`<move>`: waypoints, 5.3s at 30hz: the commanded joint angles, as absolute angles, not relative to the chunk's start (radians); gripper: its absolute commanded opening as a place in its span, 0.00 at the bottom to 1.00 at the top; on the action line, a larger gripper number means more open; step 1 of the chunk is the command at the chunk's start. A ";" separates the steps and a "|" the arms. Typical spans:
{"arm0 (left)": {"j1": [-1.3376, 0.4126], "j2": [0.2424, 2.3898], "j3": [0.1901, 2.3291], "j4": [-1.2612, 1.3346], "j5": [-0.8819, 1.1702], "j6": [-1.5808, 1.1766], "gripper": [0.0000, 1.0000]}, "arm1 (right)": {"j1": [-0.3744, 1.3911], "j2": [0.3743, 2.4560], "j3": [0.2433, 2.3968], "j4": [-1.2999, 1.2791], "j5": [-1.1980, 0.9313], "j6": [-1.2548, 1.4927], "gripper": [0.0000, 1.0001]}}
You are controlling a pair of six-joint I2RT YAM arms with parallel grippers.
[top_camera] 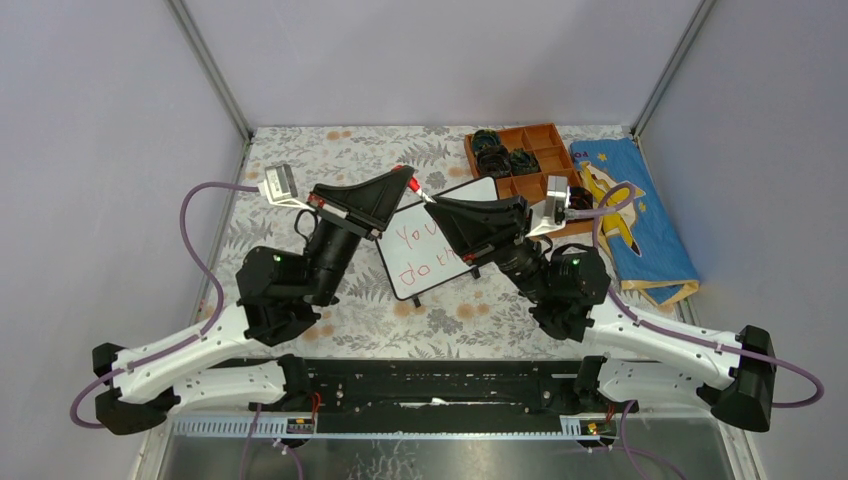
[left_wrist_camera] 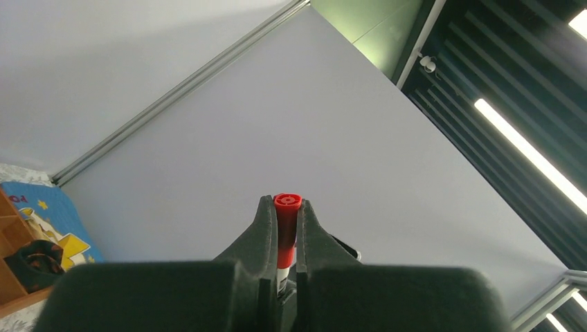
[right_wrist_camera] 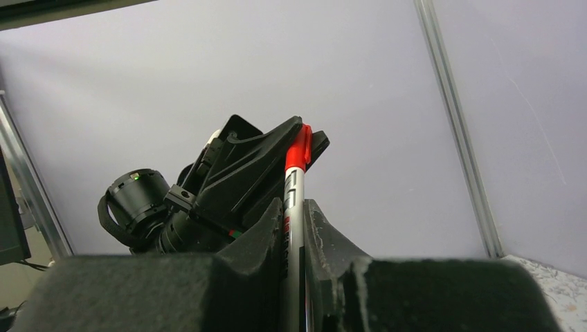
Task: Write a sentence on the whiteboard
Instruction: Close the whiteboard marker at the center of the board, then place the whiteboard marker at the center of the board.
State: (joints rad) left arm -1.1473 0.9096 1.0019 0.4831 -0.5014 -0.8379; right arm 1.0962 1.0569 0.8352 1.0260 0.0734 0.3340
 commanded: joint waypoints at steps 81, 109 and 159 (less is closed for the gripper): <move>-1.255 0.487 0.789 -0.302 -1.124 -0.401 0.99 | 1.094 0.599 0.520 -0.175 0.835 0.521 0.00; -1.256 0.490 0.639 -0.275 -1.081 -0.278 0.99 | 0.891 0.696 0.392 -0.286 0.869 0.752 0.00; -0.996 0.952 0.766 0.431 -0.083 -0.940 0.73 | 0.834 0.651 0.525 0.603 -0.091 0.632 0.00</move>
